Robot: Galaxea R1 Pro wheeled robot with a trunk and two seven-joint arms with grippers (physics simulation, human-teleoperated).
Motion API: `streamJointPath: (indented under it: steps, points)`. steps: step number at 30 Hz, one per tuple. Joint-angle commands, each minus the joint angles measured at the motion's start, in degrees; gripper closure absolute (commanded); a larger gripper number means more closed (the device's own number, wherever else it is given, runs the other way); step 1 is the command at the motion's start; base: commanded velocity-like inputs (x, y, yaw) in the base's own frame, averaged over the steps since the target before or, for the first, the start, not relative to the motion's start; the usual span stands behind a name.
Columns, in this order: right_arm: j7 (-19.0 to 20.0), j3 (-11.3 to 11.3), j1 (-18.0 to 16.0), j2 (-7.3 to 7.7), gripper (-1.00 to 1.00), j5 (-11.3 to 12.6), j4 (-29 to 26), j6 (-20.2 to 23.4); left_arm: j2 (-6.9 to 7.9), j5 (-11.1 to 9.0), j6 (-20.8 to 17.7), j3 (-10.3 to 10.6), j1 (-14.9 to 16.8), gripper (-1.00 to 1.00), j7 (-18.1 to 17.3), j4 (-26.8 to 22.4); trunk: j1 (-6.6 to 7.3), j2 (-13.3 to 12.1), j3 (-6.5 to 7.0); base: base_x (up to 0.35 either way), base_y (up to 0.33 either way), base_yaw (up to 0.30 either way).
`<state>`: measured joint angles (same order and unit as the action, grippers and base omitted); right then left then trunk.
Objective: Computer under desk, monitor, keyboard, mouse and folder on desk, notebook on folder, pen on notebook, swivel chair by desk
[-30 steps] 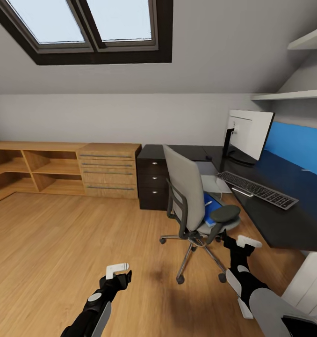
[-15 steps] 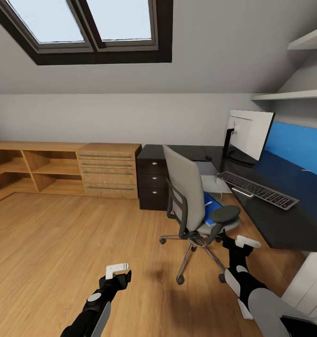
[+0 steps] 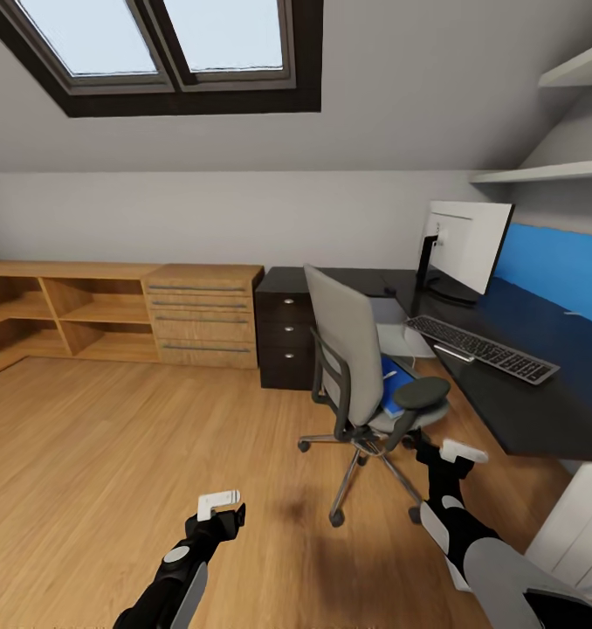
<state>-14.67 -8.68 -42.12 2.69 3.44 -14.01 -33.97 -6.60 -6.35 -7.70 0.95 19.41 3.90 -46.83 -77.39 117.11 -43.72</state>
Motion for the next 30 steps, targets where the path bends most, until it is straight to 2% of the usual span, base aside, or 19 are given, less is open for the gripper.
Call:
streamJointPath:
  steps: [1, 14, 30]
  points:
    - [-0.05, 0.16, -0.05, 0.01, -1.0, 0.34, 0.04, -0.22, 0.01, -0.6, -0.3, 0.11, 0.01, -1.0, 0.31, -0.1, -0.22, 0.44, -0.24, 0.0, 0.0, 0.0]
    - [-0.18, 0.15, -0.06, 0.11, -1.0, 0.34, -0.02, -0.22, -0.08, -0.6, -0.3, 0.11, 0.01, -1.0, 0.4, -0.11, -3.07, 5.66, -2.82, 0.0, 0.0, 0.048]
    - [-0.31, 0.09, -0.06, 0.28, -1.0, 0.26, -0.18, -0.31, -0.03, -0.56, -0.3, 0.11, 0.01, -1.0, 0.21, 0.4, -3.07, 5.66, -3.36, 0.0, 0.0, 0.093]
